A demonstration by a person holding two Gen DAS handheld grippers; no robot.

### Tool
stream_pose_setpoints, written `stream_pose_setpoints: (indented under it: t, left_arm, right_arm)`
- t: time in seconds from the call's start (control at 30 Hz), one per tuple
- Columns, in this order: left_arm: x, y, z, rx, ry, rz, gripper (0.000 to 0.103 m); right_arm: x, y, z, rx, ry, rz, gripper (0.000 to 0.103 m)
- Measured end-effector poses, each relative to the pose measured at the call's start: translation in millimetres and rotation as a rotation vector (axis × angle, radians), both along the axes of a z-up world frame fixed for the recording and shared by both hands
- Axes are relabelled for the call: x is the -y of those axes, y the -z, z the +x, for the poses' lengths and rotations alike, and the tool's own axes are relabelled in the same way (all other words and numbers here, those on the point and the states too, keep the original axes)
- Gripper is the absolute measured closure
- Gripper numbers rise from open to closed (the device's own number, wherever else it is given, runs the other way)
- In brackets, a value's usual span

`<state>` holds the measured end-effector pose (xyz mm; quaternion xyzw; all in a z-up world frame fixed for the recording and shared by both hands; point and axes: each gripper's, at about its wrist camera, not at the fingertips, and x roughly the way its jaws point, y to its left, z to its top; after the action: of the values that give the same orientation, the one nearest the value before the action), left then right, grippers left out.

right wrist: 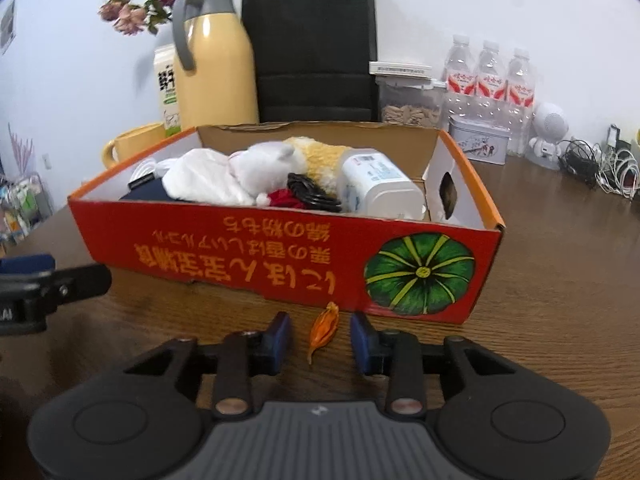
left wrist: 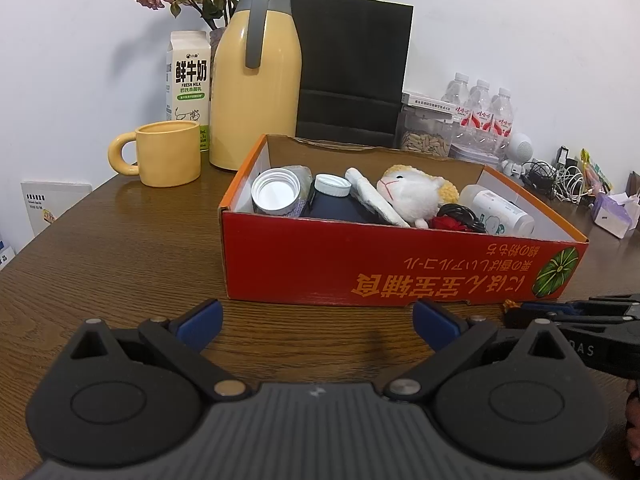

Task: Organize objects
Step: 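Grasp the small orange piece with the right tool, then carry the orange piece into the box and open the right tool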

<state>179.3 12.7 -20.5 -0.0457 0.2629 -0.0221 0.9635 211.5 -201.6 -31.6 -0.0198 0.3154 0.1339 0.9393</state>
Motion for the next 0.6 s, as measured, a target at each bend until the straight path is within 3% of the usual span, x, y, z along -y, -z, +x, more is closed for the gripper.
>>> stream_pose_setpoints:
  t: [0.3,0.6]
  left_arm:
    - [0.9,-5.8,-5.5,0.019,0.003,0.004,0.000]
    - [15.9,-42.3,1.6,0.112,0.038,0.006,0.000]
  right_arm:
    - [3.5,-19.6,-26.9,0.094,-0.037,0.034,0.092]
    - [0.6,-67.0,-19.9,0.246,-0.055,0.035,0.092]
